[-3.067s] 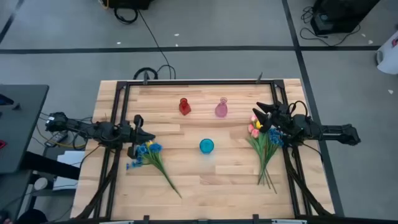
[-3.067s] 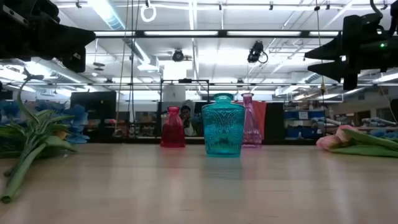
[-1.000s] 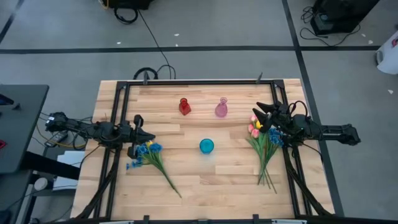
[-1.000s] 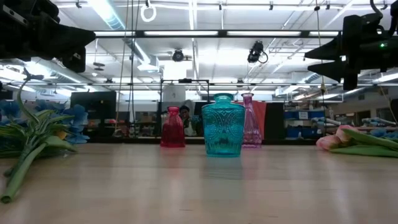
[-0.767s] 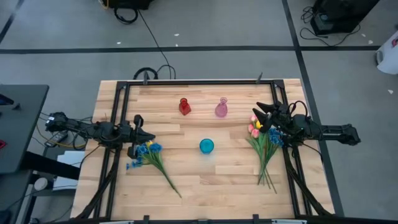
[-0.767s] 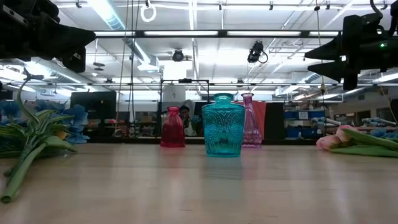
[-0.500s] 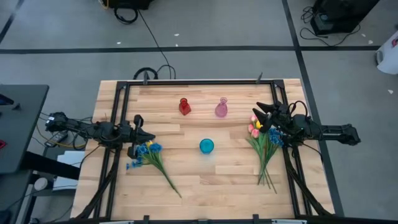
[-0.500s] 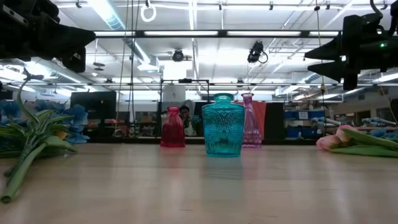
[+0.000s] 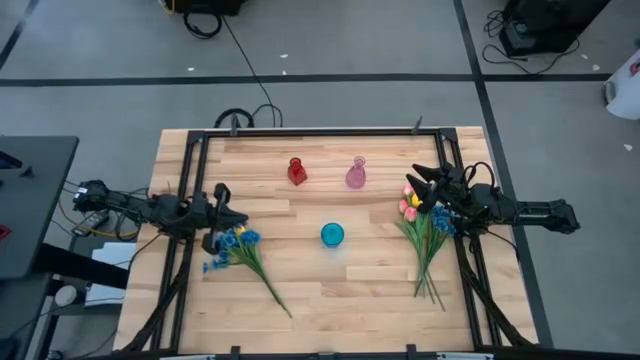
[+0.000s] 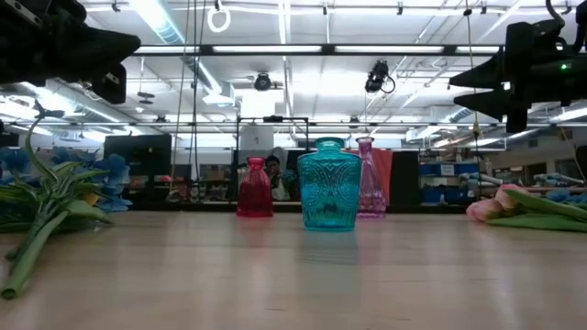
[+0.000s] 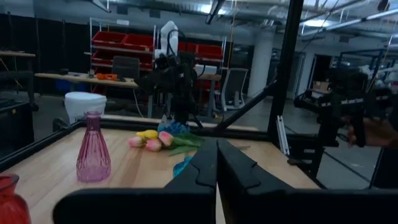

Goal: Sort flowers into vase by color
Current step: Put the top left yellow flower into the blue vase

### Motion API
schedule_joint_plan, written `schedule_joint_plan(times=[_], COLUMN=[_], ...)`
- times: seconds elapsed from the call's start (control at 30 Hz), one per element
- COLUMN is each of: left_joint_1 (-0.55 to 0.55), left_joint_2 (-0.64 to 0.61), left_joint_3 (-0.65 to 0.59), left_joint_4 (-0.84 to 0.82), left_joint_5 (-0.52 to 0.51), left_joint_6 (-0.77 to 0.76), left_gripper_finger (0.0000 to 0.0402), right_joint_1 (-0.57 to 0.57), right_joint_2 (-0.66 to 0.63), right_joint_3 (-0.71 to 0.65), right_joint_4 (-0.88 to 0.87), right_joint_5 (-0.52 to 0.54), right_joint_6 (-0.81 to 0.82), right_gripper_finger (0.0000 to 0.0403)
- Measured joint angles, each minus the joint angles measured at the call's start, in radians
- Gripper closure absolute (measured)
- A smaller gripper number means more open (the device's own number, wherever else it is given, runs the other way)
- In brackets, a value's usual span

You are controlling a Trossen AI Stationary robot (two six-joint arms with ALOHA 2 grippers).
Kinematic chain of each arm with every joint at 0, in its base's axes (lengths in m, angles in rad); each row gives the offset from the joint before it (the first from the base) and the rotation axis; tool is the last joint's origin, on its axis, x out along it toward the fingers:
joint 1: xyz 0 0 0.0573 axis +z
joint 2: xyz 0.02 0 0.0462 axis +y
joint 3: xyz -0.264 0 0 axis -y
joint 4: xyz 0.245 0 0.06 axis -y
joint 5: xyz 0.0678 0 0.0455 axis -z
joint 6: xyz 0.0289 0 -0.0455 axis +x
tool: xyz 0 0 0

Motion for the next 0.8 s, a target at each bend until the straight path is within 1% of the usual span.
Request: schedule_joint_plan(times=[0.1,0.23,0.43,0.5,0.57,0.67,0.7,0.8], left_joint_1=[0.0,0.0,0.0,0.0,0.0,0.0,0.0,0.0], left_joint_2=[0.0,0.0,0.0,0.0,0.0,0.0,0.0,0.0], left_joint_3=[0.0,0.0,0.0,0.0,0.0,0.0,0.0,0.0], left_joint_4=[0.025,0.025,0.025,0.038,0.067,0.122,0.144,0.185], left_joint_5=[0.0,0.0,0.0,0.0,-0.001,-0.002,-0.003,-0.026], left_joint_6=[0.0,0.0,0.0,0.0,0.0,0.0,0.0,0.001], left_gripper_finger=[0.0394,0.0394,0.0394,0.0394,0.0394,0.0394,0.0394,0.0394], right_joint_1=[0.0,0.0,0.0,0.0,-0.002,-0.005,-0.003,0.008], right_joint_2=[0.0,0.0,0.0,0.0,0.003,0.037,0.063,0.178], right_joint_3=[0.0,0.0,0.0,0.0,0.001,0.063,0.092,0.17], right_joint_4=[0.014,0.075,0.09,0.09,0.106,0.053,0.015,-0.107], right_joint_5=[0.003,0.029,0.026,-0.019,-0.086,-0.214,-0.231,-0.237], right_joint_6=[0.0,0.0,0.001,0.034,0.037,0.055,0.072,0.106], right_gripper_finger=[0.0151,0.0151,0.0151,0.0151,0.0151,0.0155,0.0158,0.0166])
